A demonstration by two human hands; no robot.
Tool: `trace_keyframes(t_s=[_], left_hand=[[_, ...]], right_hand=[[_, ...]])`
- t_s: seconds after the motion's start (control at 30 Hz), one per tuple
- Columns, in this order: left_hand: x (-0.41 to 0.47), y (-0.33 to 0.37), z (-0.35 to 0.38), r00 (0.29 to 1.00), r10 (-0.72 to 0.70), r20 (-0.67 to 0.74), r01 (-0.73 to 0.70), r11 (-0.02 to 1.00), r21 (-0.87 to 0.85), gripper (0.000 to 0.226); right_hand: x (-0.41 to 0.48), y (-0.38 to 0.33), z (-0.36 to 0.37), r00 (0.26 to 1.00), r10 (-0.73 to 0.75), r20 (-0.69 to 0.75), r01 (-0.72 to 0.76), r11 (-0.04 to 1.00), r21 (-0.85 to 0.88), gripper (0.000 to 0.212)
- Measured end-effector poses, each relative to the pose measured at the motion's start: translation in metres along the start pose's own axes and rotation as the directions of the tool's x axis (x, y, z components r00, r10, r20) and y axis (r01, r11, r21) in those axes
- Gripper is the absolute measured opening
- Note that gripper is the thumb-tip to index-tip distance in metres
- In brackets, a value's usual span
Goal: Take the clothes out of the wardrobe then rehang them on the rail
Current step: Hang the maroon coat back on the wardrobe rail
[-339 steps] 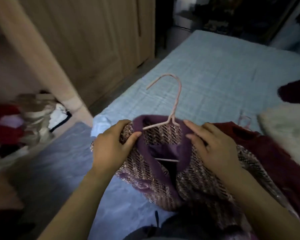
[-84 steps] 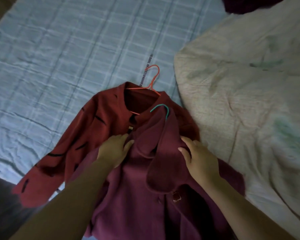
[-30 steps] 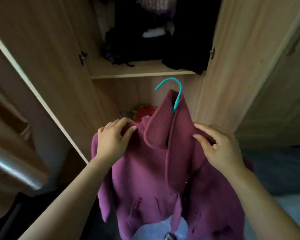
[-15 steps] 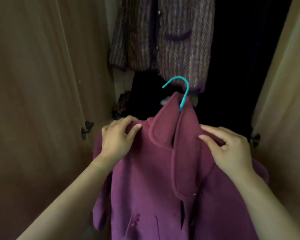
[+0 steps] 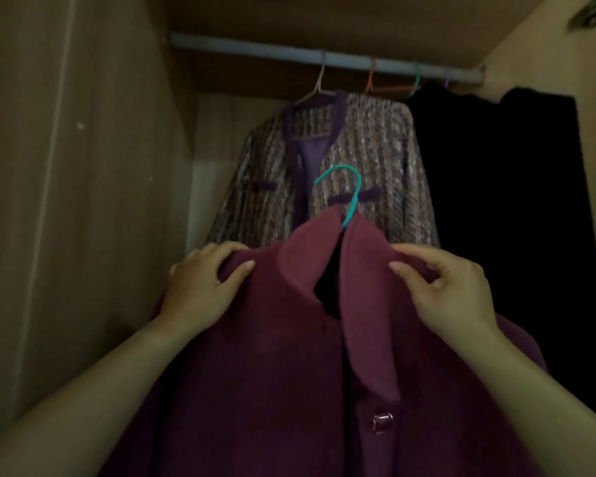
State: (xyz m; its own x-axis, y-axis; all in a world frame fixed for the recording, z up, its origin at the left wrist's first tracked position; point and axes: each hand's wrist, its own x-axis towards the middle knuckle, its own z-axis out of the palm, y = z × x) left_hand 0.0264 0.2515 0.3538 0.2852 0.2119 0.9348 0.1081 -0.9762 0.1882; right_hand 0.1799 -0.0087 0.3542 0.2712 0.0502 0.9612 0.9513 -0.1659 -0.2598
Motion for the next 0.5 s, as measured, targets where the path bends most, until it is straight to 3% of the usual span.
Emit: trace_keyframes(t_s=[0.2, 0.37, 0.5], left_hand=[[0.083, -0.041, 0.028, 0.991, 0.084, -0.108, -0.090, 0.994, -0.057, 0.056], [0.157, -0.036, 0.031, 0.973, -0.041, -0.226, -0.037, 0.944, -0.328, 0.063], [0.211, -0.012, 0.022, 0.970, -0.093, -0.226, -0.046, 0.838, -0.544, 0.041]], right_hand=[[0.102, 0.004, 0.046, 0.985, -0.154, -0.080, 0.149, 0.986, -0.074, 0.023], [0.177, 0.005, 0.085, 0.973, -0.225, -0.058, 0.213, 0.962, -0.170, 0.023], [0.223, 0.007, 0.116, 0.977, -0.208, -0.043, 0.192, 0.952, -0.239, 0.025]])
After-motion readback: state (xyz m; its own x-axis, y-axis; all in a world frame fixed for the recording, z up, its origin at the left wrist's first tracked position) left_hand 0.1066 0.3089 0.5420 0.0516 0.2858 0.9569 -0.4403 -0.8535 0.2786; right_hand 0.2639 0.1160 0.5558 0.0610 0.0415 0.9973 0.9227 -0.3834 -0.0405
